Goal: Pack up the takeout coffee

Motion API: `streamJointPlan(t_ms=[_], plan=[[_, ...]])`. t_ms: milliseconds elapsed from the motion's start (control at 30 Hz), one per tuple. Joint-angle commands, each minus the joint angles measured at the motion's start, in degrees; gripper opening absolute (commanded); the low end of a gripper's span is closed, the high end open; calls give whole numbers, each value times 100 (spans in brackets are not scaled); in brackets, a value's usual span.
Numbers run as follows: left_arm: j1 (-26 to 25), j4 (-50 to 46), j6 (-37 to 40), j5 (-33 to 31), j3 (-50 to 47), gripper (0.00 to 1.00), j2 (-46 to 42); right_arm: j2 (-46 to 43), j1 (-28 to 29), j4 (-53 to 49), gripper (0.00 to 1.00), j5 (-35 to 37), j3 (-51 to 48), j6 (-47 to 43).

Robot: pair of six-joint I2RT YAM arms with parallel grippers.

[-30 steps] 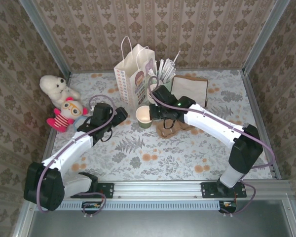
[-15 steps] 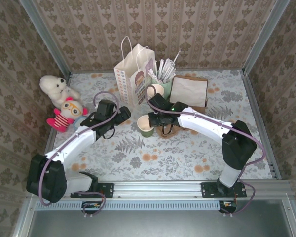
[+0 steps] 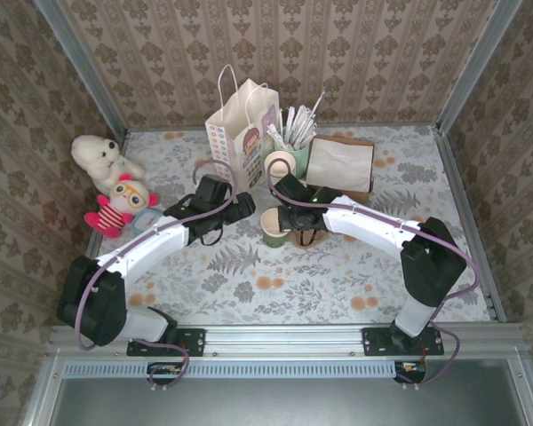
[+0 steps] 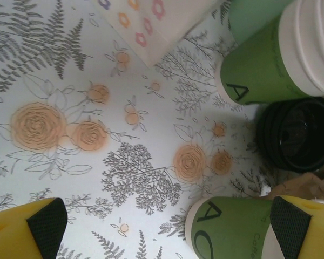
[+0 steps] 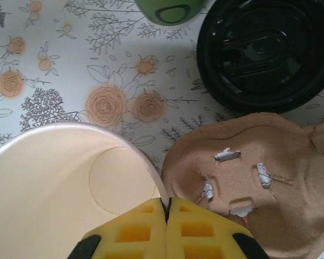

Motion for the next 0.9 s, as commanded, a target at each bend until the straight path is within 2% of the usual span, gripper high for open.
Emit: streamJointPlan(t_ms=[0, 200, 300, 400, 533, 600, 700, 867], plan=[[-150, -67, 291, -249, 270, 100, 21, -196, -25, 10, 0, 8, -160, 64], [-138, -10, 279, -383, 138, 100, -156, -99, -18, 89, 1, -210, 23, 62], [-28, -183, 155, -143, 202, 100, -214, -85, -16, 185, 17, -357, 44, 29], [73, -522, 124, 0, 431, 100, -133, -200, -27, 277, 23, -424, 55, -20], [74, -318, 228, 179, 389, 100, -172, -399, -97, 295, 27, -630, 112, -232], [71, -236, 298, 318, 397, 100, -148, -538, -180, 296, 33, -770, 121, -355], [41, -160, 338, 436, 405, 100, -94, -826, -389, 295, 50, -793, 93, -494], [-2, -170, 268, 408, 424, 100, -48, -1186, -1197, 786, 70, -1157, -382, -657]])
